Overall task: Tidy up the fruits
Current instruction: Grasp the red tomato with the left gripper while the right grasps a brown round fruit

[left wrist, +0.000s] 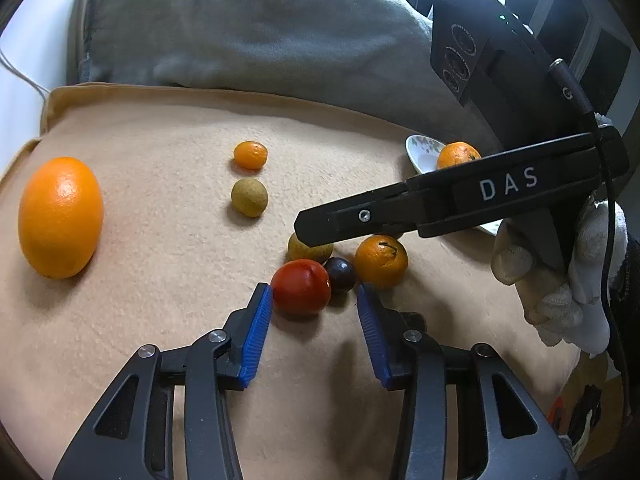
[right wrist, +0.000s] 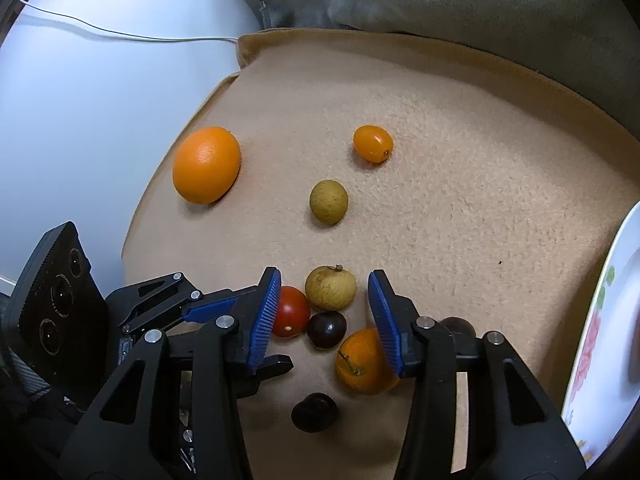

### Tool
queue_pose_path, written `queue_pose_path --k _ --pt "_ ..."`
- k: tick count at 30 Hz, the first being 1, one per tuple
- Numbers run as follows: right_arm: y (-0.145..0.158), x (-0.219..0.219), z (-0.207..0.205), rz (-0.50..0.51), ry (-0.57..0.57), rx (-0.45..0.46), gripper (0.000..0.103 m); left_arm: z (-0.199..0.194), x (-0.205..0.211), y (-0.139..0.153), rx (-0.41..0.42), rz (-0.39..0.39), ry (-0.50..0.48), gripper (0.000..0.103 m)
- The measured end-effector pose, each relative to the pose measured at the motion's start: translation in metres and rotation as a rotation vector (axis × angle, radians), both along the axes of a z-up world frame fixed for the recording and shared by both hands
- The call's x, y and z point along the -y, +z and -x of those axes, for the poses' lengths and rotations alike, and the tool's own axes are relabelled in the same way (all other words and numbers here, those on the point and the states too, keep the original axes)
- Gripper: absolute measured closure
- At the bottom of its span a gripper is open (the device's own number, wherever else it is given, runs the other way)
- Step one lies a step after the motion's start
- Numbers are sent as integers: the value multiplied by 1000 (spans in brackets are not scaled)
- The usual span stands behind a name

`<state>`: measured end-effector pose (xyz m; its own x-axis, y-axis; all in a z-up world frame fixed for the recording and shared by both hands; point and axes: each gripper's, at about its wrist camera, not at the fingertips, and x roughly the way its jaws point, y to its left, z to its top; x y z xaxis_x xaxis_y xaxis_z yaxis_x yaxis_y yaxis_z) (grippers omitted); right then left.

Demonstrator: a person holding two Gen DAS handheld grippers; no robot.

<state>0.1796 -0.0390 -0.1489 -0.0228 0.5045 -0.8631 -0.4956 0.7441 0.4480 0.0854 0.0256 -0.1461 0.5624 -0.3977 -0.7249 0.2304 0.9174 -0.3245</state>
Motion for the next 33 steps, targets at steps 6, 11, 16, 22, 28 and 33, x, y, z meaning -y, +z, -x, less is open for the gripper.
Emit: queue_pose_path --k 6,11,16,22,28,33 --pt "-3 -1 -2 0 5 -10 58 3 -4 0 -3 -6 1 63" --pt "-6 -4 -2 2 8 -20 61 1 0 -1 -6 -16 0 63" --pt "-12 -4 -2 6 6 -35 66 -5 7 -4 -14 -30 4 63" --pt "-19 -5 -3 16 1 -48 70 -9 6 -6 -21 -36 11 70" --pt "-20 -7 -4 10 -1 -50 72 -11 8 -4 -37 -34 8 70" --pt "-17 -4 -3 1 -11 -46 72 -10 5 -3 -35 -25 10 71"
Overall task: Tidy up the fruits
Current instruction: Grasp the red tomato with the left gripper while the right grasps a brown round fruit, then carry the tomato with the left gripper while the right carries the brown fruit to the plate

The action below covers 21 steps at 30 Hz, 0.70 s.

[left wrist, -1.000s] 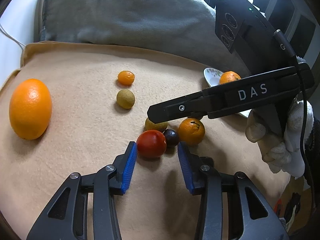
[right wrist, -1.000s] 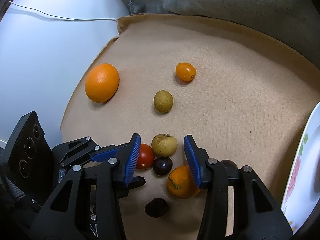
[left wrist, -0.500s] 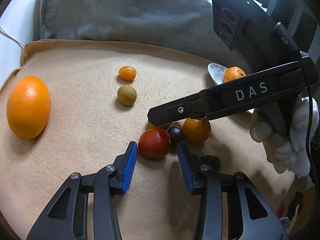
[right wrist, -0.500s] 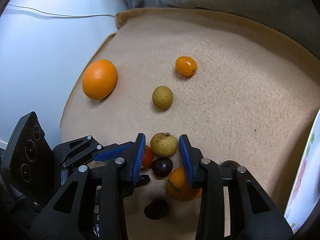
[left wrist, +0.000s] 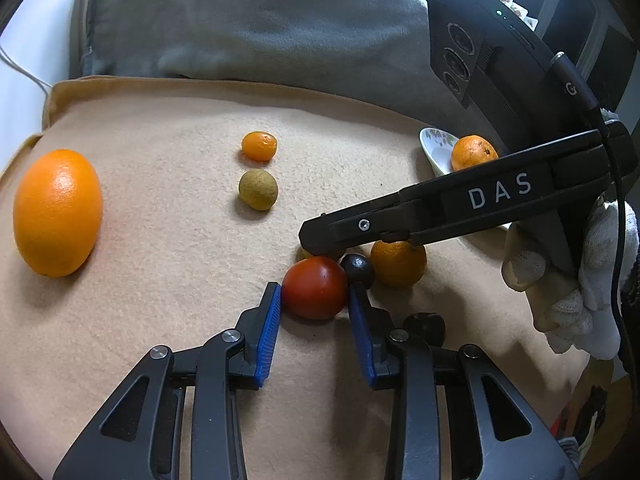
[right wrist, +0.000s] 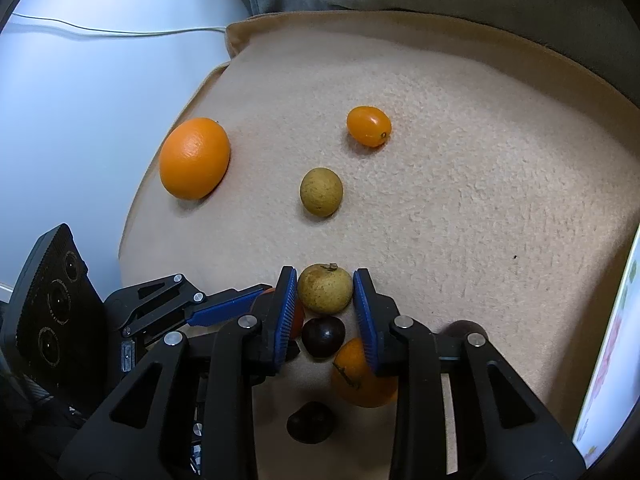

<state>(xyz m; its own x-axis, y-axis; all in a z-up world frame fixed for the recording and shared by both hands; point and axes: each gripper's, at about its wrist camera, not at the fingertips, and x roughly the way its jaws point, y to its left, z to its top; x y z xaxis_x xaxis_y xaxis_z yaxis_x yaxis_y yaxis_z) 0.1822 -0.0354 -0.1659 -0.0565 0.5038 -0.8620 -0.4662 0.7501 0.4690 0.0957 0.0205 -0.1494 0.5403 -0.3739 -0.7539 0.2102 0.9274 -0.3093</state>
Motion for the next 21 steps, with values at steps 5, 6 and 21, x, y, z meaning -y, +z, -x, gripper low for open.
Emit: queue_pose_path --k 5,6,21 --pt "5 6 0 -10 -9 10 73 5 -6 1 -4 6 -3 71" --pt "7 8 0 -13 -12 13 73 5 -8 2 -6 7 -3 71" --pt "53 56 17 -37 -90 146 73 19 -7 23 41 29 -11 71"
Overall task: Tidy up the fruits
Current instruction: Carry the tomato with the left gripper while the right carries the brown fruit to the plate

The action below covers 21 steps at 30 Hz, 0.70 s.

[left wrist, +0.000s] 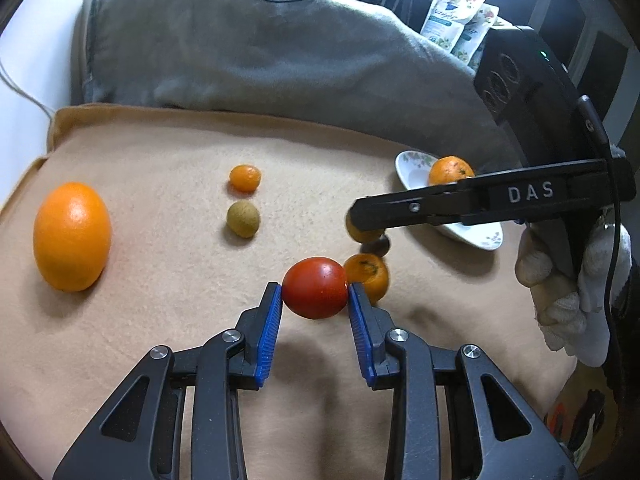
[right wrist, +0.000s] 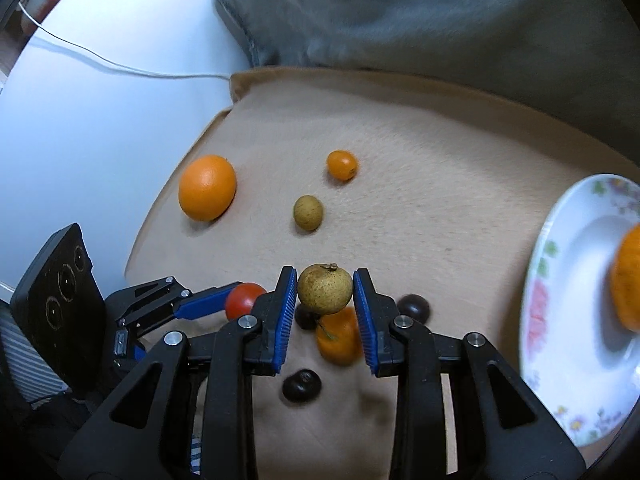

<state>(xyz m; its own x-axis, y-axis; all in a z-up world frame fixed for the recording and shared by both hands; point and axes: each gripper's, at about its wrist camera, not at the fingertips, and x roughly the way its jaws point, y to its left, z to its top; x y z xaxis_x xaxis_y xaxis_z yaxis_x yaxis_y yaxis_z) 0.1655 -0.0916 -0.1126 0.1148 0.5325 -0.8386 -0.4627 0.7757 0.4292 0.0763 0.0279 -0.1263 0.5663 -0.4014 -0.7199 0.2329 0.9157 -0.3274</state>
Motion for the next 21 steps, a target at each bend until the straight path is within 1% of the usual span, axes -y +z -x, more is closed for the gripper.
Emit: queue_pose_path --k 3,4,7,13,21 --pt "10 16 5 2 -30 34 73 3 4 5 11 2 -13 71" --pt "13 21 5 1 -38 40 73 3 5 6 -1 6 -20 71" --pt "20 44 9 -2 -81 59 73 2 13 9 5 10 -39 71" --pt "35 84 19 10 -150 116 73 -9 38 22 22 15 -76 71" --pt "48 129 34 81 -209 195 73 -25 65 30 39 24 -130 71"
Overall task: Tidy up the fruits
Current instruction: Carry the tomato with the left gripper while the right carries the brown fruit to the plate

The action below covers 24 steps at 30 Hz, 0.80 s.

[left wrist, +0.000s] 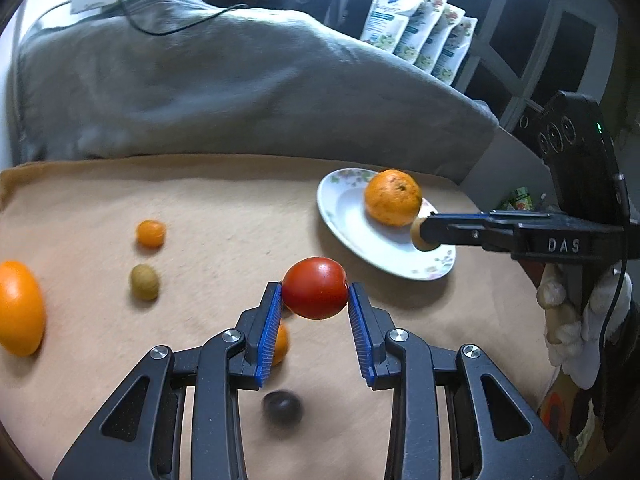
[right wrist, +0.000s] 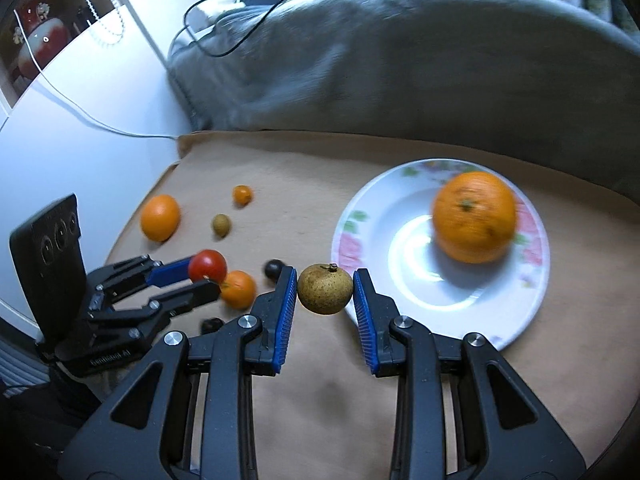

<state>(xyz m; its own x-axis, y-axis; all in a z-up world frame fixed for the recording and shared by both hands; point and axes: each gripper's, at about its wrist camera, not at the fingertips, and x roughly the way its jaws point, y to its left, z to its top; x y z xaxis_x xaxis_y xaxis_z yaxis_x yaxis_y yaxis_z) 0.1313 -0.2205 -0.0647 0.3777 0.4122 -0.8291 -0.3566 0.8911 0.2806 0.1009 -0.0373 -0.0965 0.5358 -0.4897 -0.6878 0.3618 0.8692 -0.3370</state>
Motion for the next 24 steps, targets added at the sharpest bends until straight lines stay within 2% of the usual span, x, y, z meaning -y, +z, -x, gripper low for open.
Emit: queue_pose_path --k 10,24 --pt "-10 25 12 92 -34 26 73 -15 31 3 0 -7 -56 71" --pt "-28 43 5 122 -57 13 72 -40 62 -7 -39 -46 -94 71"
